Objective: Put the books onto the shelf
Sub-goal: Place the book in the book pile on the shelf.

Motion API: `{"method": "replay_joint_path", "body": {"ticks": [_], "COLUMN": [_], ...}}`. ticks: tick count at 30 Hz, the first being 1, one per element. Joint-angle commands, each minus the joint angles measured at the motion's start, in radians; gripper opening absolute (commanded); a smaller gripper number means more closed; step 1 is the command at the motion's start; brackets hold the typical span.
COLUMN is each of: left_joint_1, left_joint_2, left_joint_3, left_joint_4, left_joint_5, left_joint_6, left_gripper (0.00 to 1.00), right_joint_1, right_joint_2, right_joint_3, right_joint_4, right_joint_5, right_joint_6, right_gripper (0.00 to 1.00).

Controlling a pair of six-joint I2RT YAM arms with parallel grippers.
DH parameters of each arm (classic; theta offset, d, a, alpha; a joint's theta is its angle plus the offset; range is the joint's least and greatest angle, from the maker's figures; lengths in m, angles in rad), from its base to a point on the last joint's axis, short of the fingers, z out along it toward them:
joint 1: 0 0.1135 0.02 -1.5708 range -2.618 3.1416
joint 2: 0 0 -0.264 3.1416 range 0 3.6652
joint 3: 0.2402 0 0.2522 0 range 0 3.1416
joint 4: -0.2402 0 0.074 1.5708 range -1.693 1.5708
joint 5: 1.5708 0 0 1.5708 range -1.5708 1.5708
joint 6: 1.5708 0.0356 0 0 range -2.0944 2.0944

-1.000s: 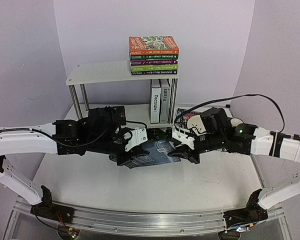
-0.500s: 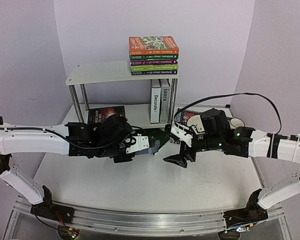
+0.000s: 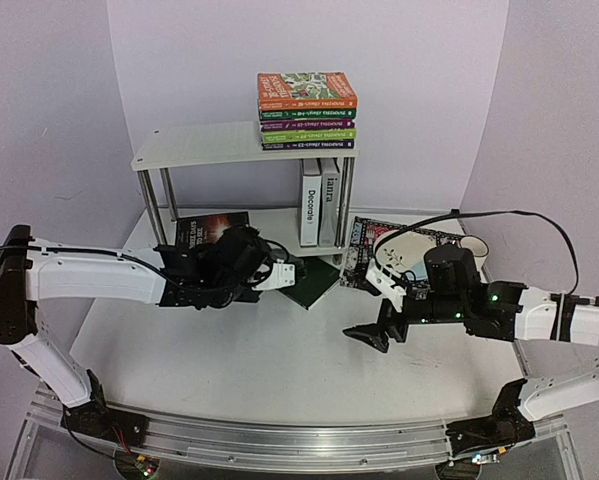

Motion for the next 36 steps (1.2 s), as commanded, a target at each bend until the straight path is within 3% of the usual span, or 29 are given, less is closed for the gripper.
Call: {"method": "replay_joint_path", "body": {"ticks": [1, 9, 13, 22, 36], "left_joint_1": [0.059, 0.199, 0.263, 0.366, 0.488], "left_joint_2": [-0.037, -0.004, 0.004, 0.092, 0.239], "left_joint_3": [-0.002, 0.056, 0.020, -0.040, 0.027], "left_joint_4": [0.376, 0.427, 0.560, 0.806, 0.924], "left_joint_5": [-0.078, 0.059, 0.137, 0.214, 0.276], "left_joint_6": [0.177, 0.281, 0.340, 0.469, 0.559], "left_gripper": [0.00, 0.00, 0.00, 0.00, 0.00], "right_joint_1": [0.003, 0.003, 0.003, 0.004, 0.003], "right_joint_2": [-0.037, -0.056, -0.059, -0.083, -0.113], "right_joint_3": [-0.034, -0.046, -0.055, -0.074, -0.095], "right_joint_4": [0.034, 0.044, 0.056, 0.068, 0.069], "right_joint_5": [-0.002, -0.025, -0.035, -0.038, -0.019], "right_joint_6": [0.030, 0.041, 0.044, 0.048, 0.052], "right_gripper": [0.98, 0.98, 0.98, 0.98, 0.98]}}
